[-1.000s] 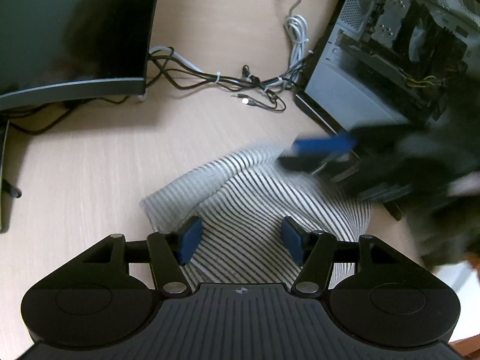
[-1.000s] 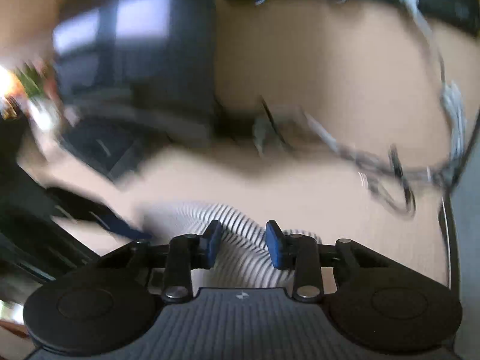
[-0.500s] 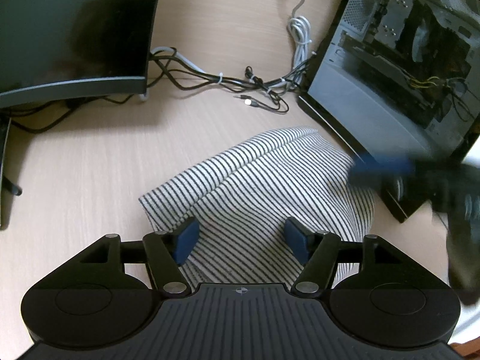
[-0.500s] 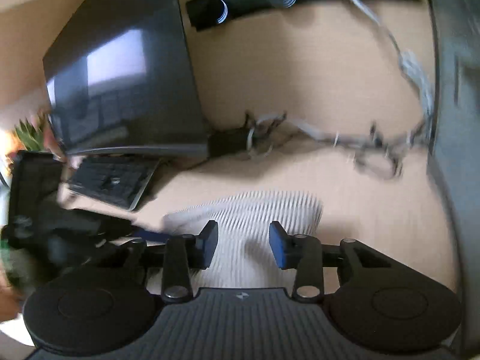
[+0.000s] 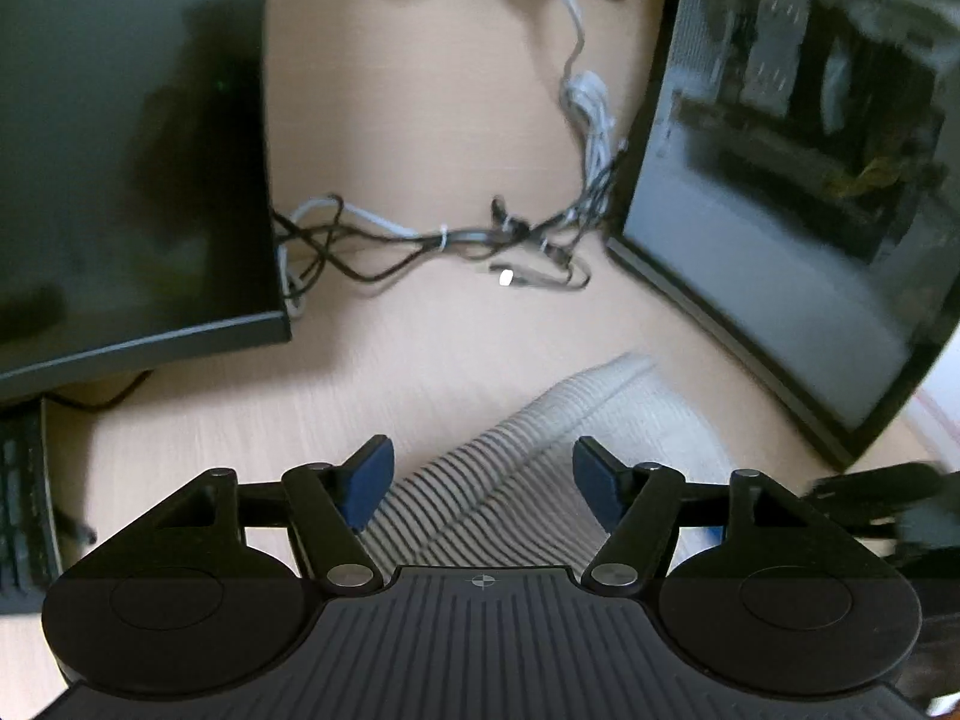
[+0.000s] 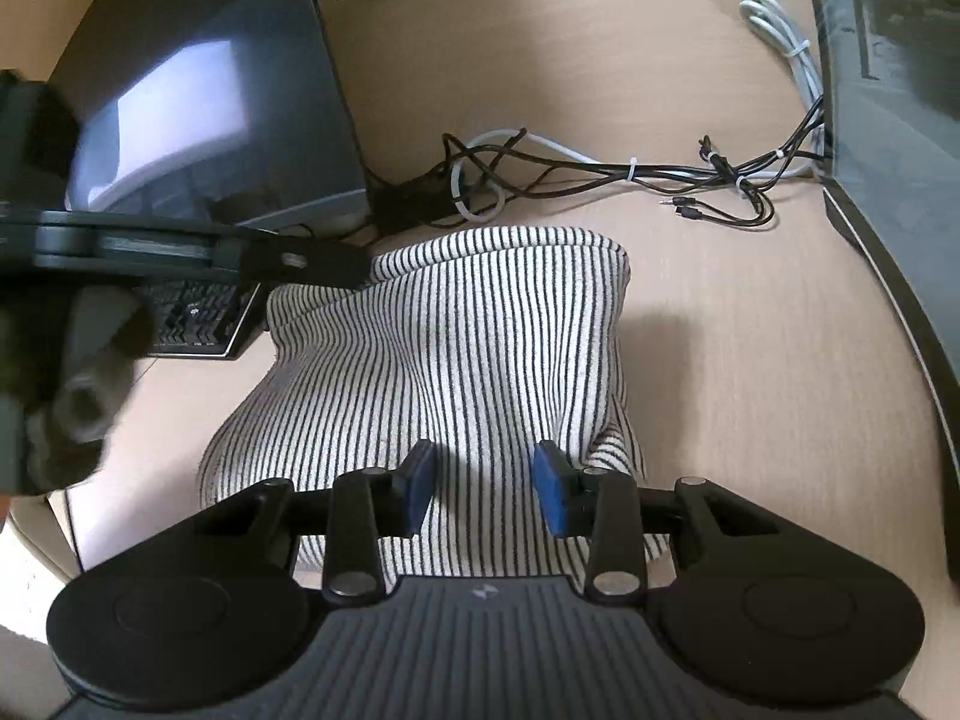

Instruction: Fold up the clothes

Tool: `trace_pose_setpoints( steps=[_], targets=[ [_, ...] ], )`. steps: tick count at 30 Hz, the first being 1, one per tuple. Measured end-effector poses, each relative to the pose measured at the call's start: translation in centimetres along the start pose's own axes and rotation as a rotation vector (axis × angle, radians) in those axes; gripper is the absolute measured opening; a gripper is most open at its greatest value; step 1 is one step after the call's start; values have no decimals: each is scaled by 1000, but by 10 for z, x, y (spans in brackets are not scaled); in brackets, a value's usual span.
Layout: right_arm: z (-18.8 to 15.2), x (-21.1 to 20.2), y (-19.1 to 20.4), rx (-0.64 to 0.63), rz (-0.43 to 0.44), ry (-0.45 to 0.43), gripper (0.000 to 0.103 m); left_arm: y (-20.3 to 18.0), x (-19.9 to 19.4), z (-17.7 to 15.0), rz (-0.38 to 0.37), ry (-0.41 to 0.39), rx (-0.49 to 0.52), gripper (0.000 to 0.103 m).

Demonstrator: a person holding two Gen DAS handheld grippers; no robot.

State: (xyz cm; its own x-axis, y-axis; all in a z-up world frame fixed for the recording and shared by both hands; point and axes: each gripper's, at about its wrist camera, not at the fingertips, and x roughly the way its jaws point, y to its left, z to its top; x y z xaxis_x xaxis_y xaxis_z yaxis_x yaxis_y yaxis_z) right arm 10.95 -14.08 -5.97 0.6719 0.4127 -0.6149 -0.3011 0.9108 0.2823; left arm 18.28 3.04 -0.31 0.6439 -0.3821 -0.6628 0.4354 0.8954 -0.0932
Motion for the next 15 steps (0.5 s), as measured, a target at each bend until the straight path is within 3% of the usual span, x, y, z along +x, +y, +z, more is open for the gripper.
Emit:
trace_pose_setpoints(
  steps=[4, 6, 8, 11, 15],
  targets=[
    [-2, -26, -11, 156, 103, 49, 36, 9, 29, -9, 7, 36, -25, 71],
    [-7, -29, -23, 305, 176, 108, 50, 14, 34, -13, -1, 32, -59, 73],
    [-13, -22, -33, 421, 206, 153, 54, 18, 35, -15, -6, 28, -83, 76],
    [-21, 4, -44, 569, 213, 197, 54, 28, 32, -21, -33, 38, -146, 76],
    [-7, 29, -54, 589, 157, 190, 50, 35, 16, -36, -8, 66, -218, 75]
  ],
)
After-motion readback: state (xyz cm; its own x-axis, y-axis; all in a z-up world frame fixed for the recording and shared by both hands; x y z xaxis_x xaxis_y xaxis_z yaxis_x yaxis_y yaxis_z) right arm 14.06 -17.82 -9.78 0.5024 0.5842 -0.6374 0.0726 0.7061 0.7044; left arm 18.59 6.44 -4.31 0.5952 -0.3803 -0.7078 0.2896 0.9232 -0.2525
